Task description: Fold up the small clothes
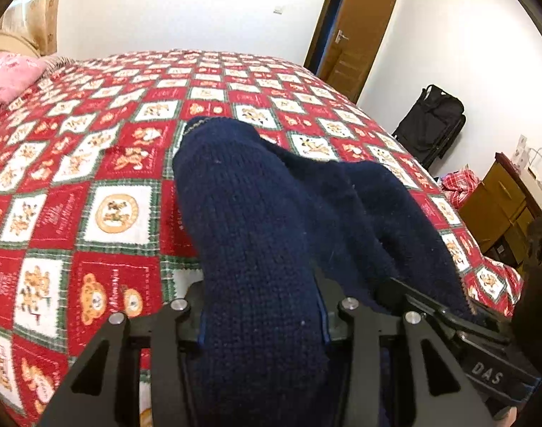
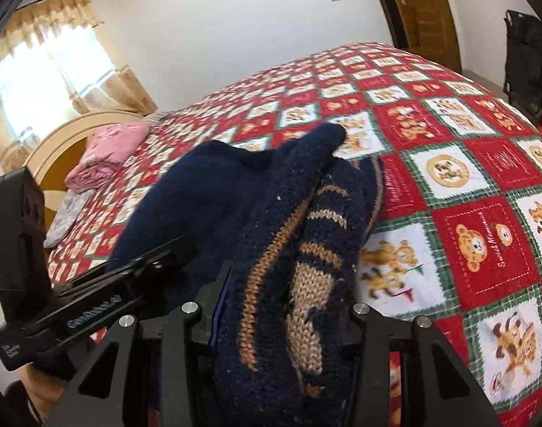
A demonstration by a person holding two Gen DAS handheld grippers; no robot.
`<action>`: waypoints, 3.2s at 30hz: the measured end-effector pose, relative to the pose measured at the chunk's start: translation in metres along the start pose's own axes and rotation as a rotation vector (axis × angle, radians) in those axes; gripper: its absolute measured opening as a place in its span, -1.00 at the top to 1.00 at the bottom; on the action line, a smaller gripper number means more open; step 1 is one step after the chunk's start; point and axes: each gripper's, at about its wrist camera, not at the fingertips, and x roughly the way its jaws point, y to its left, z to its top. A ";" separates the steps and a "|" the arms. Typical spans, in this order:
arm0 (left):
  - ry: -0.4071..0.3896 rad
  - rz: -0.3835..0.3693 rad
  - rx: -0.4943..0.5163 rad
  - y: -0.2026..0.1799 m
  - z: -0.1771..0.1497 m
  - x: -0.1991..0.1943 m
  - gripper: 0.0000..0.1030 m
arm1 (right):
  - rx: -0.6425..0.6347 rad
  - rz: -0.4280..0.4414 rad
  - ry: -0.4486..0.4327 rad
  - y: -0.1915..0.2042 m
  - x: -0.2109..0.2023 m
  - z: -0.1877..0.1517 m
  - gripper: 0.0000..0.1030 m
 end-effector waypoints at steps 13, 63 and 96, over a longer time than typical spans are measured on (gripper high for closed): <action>-0.065 0.058 -0.038 0.039 -0.005 -0.044 0.19 | -0.054 0.116 0.005 0.065 -0.003 -0.009 0.21; -0.090 0.272 -0.359 0.287 -0.060 -0.131 -0.63 | 0.017 0.444 0.204 0.179 0.134 -0.021 -0.57; 0.047 0.384 -0.268 0.255 -0.095 -0.115 -0.07 | 0.104 0.500 0.413 0.181 0.144 -0.081 0.12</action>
